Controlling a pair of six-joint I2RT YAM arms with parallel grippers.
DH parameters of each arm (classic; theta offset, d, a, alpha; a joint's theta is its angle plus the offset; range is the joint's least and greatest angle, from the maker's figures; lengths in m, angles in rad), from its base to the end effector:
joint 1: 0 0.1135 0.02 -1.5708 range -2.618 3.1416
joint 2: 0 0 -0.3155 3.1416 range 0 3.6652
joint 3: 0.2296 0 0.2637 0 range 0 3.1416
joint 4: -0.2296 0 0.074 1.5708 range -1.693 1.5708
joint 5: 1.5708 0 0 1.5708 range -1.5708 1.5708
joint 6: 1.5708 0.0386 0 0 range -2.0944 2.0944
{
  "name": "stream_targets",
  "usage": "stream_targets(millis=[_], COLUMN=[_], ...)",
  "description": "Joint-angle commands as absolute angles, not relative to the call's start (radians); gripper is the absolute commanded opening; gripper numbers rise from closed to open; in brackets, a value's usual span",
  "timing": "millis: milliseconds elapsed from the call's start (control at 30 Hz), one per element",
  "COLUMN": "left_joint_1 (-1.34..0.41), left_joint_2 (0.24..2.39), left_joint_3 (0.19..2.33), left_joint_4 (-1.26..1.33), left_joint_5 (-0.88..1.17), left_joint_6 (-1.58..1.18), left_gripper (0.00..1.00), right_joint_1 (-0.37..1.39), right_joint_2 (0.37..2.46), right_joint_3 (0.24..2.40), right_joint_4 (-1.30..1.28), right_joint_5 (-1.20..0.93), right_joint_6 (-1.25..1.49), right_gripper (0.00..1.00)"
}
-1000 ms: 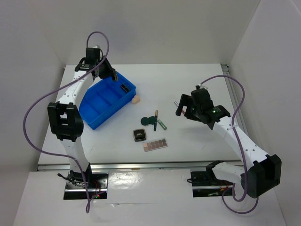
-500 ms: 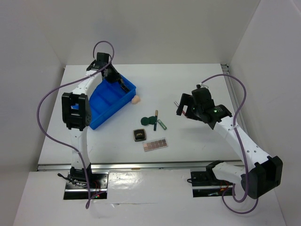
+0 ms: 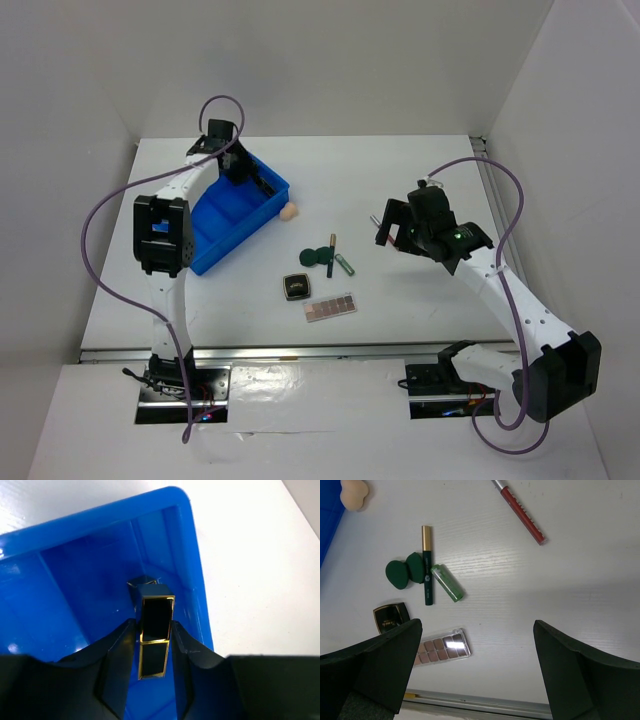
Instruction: Organize the makeup
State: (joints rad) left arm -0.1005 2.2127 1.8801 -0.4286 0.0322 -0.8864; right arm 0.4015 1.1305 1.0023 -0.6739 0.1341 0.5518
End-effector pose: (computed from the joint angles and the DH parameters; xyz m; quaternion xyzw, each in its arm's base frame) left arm 0.5498 -0.0567 0.2614 -0.3461 0.8514 -0.1996 0.3398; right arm 0.2100 0.0835 0.3449 0.0945 0.9205 0.1165 0.3609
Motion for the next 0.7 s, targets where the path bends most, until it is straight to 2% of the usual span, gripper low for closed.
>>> stream_targets(millis=[0, 67, 100, 167, 200, 267, 400, 667], left_joint_1=[-0.097, -0.11, -0.12, -0.13, -0.139, -0.156, -0.241, -0.532], left_joint_2=[2.158, 2.145, 2.134, 2.119, 2.108, 2.06, 1.924, 1.779], left_joint_3=[1.876, 1.876, 1.887, 1.887, 1.887, 1.876, 1.757, 1.543], left_joint_4=[-0.35, -0.36, -0.36, -0.37, -0.37, -0.37, -0.348, -0.419], left_joint_5=[0.051, 0.008, -0.003, -0.014, -0.031, -0.054, -0.087, -0.138], left_joint_6=[-0.836, -0.79, -0.778, -0.755, -0.741, -0.718, -0.568, -0.462], left_gripper=[0.59, 0.66, 0.73, 0.73, 0.72, 0.6, 0.46, 0.43], right_joint_1=[0.407, 0.407, 0.407, 0.407, 0.407, 0.407, 0.407, 0.397], right_joint_2=[1.104, 1.104, 1.104, 1.104, 1.104, 1.104, 1.095, 1.075], right_joint_3=[1.028, 1.028, 1.028, 1.028, 1.028, 1.028, 1.028, 1.028], right_joint_4=[-0.669, -0.669, -0.66, -0.66, -0.66, -0.66, -0.67, -0.67], right_joint_5=[0.121, 0.112, 0.112, 0.112, 0.112, 0.112, 0.135, 0.169], right_joint_6=[0.541, 0.551, 0.551, 0.551, 0.551, 0.551, 0.56, 0.551], right_gripper=[1.0, 1.0, 1.0, 1.0, 1.0, 1.0, 1.0, 1.0])
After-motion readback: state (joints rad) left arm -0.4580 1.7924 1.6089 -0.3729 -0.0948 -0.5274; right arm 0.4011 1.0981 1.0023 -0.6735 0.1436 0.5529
